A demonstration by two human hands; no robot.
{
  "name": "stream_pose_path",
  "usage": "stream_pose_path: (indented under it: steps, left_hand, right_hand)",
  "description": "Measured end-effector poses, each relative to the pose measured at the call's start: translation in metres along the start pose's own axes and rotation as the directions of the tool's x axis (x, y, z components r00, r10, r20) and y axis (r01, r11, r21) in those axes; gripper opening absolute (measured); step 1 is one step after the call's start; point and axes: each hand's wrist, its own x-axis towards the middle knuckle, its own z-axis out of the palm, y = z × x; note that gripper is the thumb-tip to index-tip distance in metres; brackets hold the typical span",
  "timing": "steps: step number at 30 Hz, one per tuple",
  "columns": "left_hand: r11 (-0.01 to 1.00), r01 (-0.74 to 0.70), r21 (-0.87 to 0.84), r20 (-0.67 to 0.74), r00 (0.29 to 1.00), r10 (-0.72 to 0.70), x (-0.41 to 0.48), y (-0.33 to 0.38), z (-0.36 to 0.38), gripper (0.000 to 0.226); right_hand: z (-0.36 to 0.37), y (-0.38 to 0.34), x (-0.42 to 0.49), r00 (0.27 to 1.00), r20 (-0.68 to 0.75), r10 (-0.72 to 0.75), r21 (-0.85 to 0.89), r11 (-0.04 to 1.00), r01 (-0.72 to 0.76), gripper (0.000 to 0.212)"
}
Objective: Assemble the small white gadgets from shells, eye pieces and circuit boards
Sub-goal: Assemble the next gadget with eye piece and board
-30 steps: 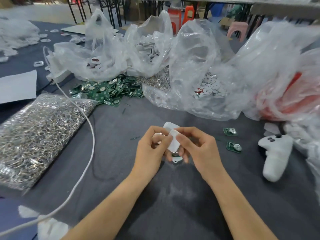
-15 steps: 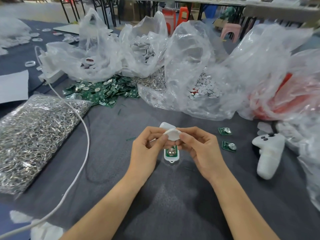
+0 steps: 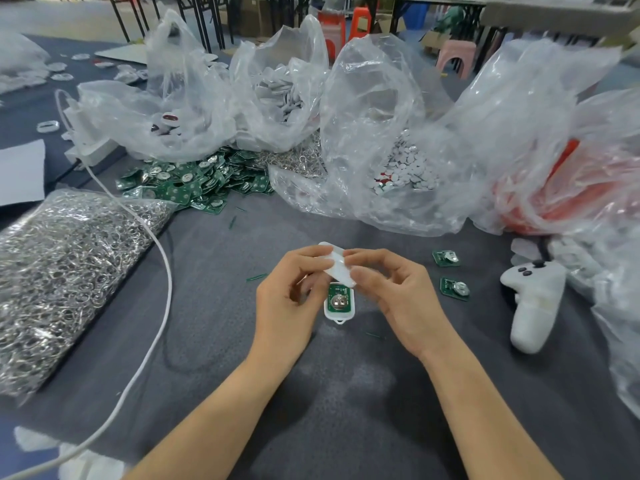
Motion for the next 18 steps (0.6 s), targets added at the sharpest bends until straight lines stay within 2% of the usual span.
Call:
stream_pose_path:
  steps: [2,4,6,9,11,13,15,17,18]
  left_hand:
    - [0.983,-0.113,0.145,0.004,0.994,0.113,0.0,0.0,0.0,0.024]
    - [0.959,-0.163,0.232,0.001,0.986,0.167,0.0,-0.001,0.0,0.026]
    - [0.972,-0.138,0.19,-0.009,0.99,0.142,-0.001,0.0,0.001,0.032]
    - [1.0,-0.011,0.022,-0.08,0.997,0.013,-0.002,0.003,0.003,0.041]
    - [0.999,0.024,0.038,-0.161,0.987,-0.018,-0.001,0.002,0.001,0.042]
    - [0.979,0.051,0.195,-0.178,0.984,-0.015,-0.001,0.001,-0.002,0.033]
    - [0.915,0.121,0.384,-0.098,0.991,-0.09,-0.005,-0.001,-0.003,0.018]
    - [0.791,0.139,0.596,0.011,0.983,-0.181,-0.01,-0.002,0.0,0.035]
    - [0.714,0.099,0.693,0.061,0.979,-0.194,-0.013,-0.002,0.002,0.047]
  right_hand:
    - [0.002,-0.001,-0.001,0.999,-0.01,-0.035,-0.11,0.993,0.034,0.029]
    - [0.004,0.0,-0.002,0.994,-0.035,-0.101,-0.233,0.968,0.09,0.033]
    - [0.005,0.0,-0.003,0.989,-0.04,-0.143,-0.309,0.943,0.124,0.038]
    - [0.002,-0.003,-0.003,0.99,-0.024,-0.14,-0.341,0.932,0.123,0.049]
    - [0.001,-0.006,-0.003,0.989,-0.004,-0.145,-0.31,0.941,0.137,0.05]
    - [0.001,-0.009,-0.003,0.987,0.012,-0.16,-0.283,0.946,0.157,0.05]
    - [0.001,-0.01,-0.003,0.985,0.017,-0.171,-0.245,0.954,0.17,0.048]
    - [0.001,-0.013,-0.003,0.984,0.008,-0.177,-0.202,0.964,0.175,0.046]
    - [0.001,-0.014,-0.003,0.984,0.0,-0.18,-0.194,0.965,0.177,0.045]
